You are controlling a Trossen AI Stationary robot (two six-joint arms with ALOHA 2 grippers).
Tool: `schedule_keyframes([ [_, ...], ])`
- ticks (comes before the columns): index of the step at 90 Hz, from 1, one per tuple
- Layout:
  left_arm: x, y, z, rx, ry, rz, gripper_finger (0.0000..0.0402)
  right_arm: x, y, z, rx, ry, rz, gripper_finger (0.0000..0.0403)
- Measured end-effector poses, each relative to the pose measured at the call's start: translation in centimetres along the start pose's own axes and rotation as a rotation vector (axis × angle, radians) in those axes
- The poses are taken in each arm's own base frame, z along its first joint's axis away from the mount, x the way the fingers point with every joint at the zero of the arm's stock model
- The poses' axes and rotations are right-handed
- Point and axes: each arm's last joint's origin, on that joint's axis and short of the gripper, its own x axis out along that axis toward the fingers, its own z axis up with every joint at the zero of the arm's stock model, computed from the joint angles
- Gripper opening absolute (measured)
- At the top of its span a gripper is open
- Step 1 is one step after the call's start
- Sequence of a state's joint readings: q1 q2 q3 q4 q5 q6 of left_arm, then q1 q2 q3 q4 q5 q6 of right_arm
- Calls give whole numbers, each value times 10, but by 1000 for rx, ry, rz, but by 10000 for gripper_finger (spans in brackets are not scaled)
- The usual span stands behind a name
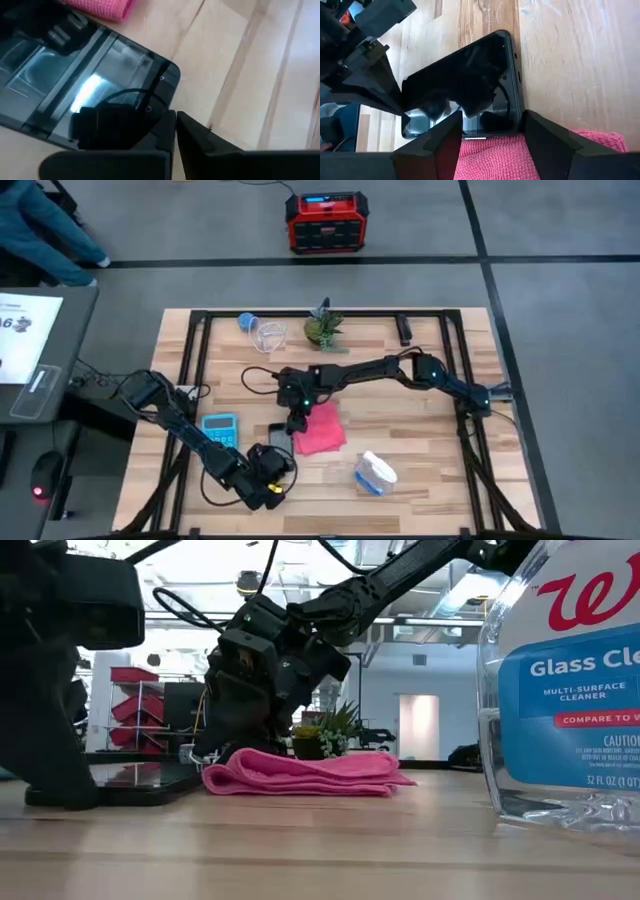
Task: Apply microfiber cloth
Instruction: Spray the front of the cellphone using the spray bottle
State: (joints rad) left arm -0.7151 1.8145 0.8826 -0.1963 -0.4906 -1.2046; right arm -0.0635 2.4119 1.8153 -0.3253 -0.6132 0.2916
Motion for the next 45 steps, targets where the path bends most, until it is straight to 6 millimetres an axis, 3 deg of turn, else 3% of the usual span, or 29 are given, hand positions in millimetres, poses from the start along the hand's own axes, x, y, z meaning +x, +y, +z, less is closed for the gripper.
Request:
schedule_keyframes([
  [45,8,10,11,196,-12,70,0,0,2,7,-48,-62,8,196],
])
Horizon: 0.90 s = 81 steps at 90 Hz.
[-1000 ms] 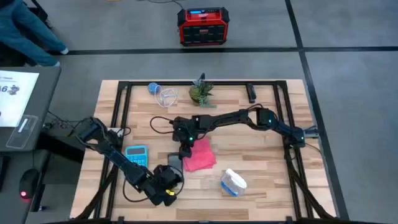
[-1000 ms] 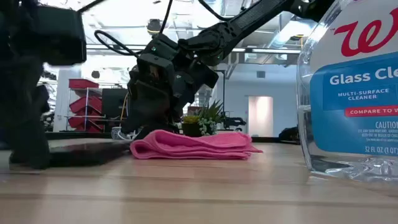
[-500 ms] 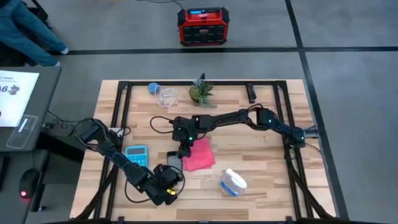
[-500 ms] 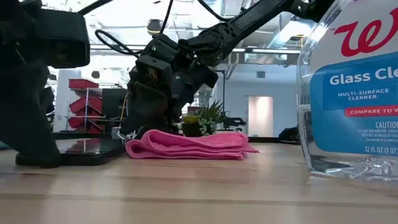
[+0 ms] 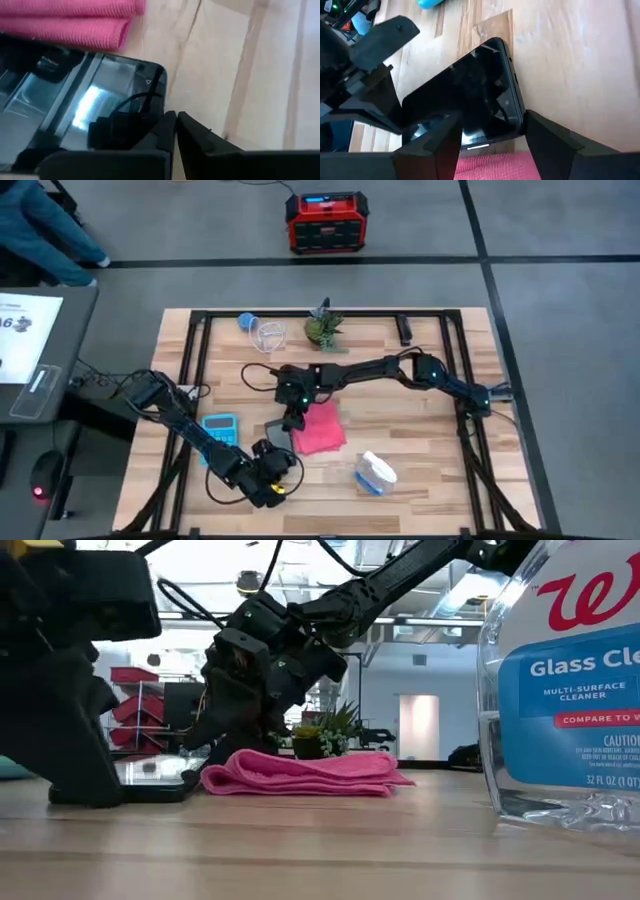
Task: Apply microfiber cloth
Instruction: Spray the front of the cellphone using the spray bottle
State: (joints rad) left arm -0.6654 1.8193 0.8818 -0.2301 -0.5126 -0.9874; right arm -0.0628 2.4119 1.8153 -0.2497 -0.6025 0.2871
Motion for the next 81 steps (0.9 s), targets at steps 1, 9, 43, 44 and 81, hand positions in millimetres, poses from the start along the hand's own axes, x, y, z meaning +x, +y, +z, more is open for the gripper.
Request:
schedule_keyframes([
  [1,0,0,0,2,0,3,0,0,0,0,0,0,0,196],
  [9,1,2,1,15,-10,24,0,0,-1,0,-1,-8,-27,196],
  [43,2,4,1,31,-35,53,0,-1,-2,2,-8,-28,-61,113],
  [44,2,4,1,31,-36,53,0,-1,-2,2,-9,-30,-60,109],
  [81,-1,2,4,22,-73,76,0,-8,-13,0,27,10,-43,4],
])
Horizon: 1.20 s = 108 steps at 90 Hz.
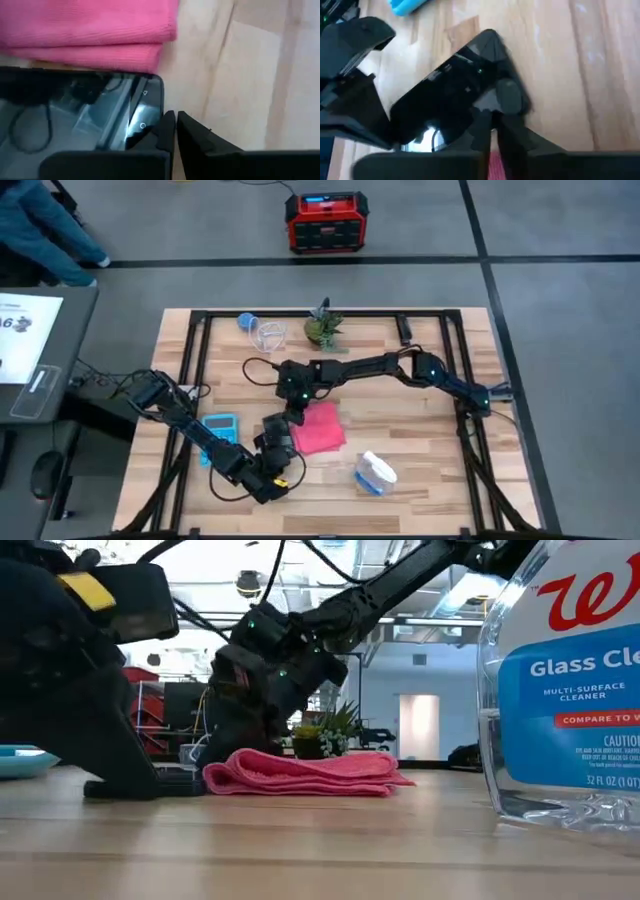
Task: Apply microfiber cloth
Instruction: Spray the front of the cellphone using the spray bottle
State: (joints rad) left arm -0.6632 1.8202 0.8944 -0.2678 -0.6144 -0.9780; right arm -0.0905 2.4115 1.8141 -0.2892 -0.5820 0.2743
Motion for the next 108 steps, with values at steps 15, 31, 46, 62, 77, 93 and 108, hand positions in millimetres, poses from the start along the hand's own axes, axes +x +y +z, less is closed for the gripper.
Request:
schedule_keyframes([
  [15,-4,-3,3,-19,9,21,0,1,-1,-3,12,26,-12,0],
  [31,-18,-17,18,-76,7,-42,0,-2,-6,-2,19,16,-32,6],
  [46,-50,-25,37,-166,12,-66,0,-3,-6,0,18,5,-33,38],
  [62,-65,3,8,-287,156,192,0,1,1,3,33,-53,-83,104],
  [77,-48,26,-18,-382,201,289,0,8,11,1,14,-73,-143,165],
  [93,-28,45,-31,-401,176,272,0,7,10,2,26,-75,-138,209],
  [108,-20,53,-31,-395,104,289,0,6,9,3,45,-79,-124,218],
])
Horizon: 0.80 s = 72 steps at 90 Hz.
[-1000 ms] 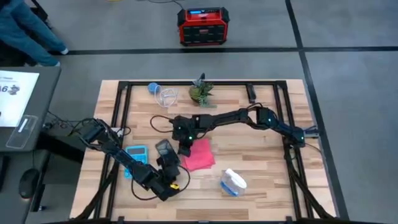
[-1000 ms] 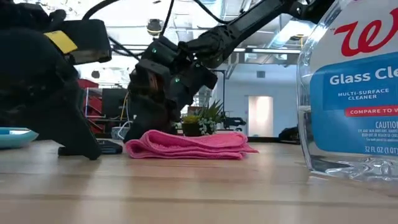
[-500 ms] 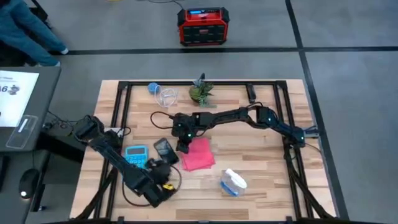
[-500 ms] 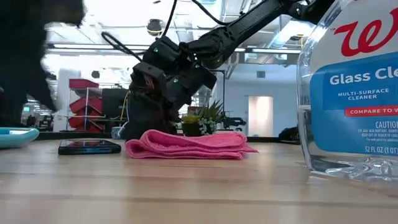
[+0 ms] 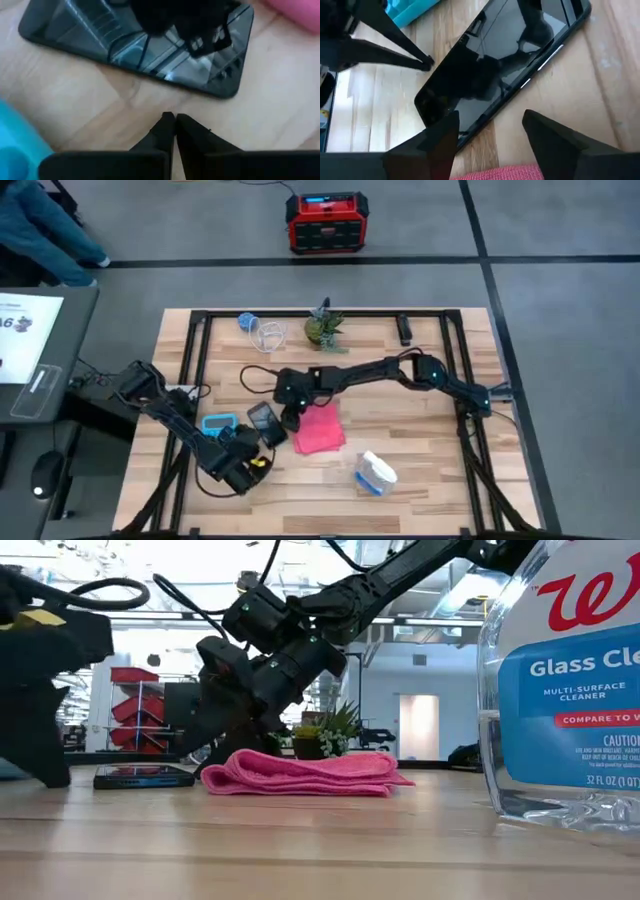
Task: Apply microfiber cloth
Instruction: Spray the front of the cellphone using the spray bottle
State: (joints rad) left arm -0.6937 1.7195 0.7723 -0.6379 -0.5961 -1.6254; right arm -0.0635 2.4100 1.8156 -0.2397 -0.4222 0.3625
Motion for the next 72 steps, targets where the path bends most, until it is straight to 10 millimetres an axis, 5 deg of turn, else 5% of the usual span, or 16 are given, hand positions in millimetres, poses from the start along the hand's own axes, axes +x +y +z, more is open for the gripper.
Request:
schedule_keyframes([
  [72,29,5,-7,116,-273,-57,0,-2,-1,1,50,37,104,216],
])
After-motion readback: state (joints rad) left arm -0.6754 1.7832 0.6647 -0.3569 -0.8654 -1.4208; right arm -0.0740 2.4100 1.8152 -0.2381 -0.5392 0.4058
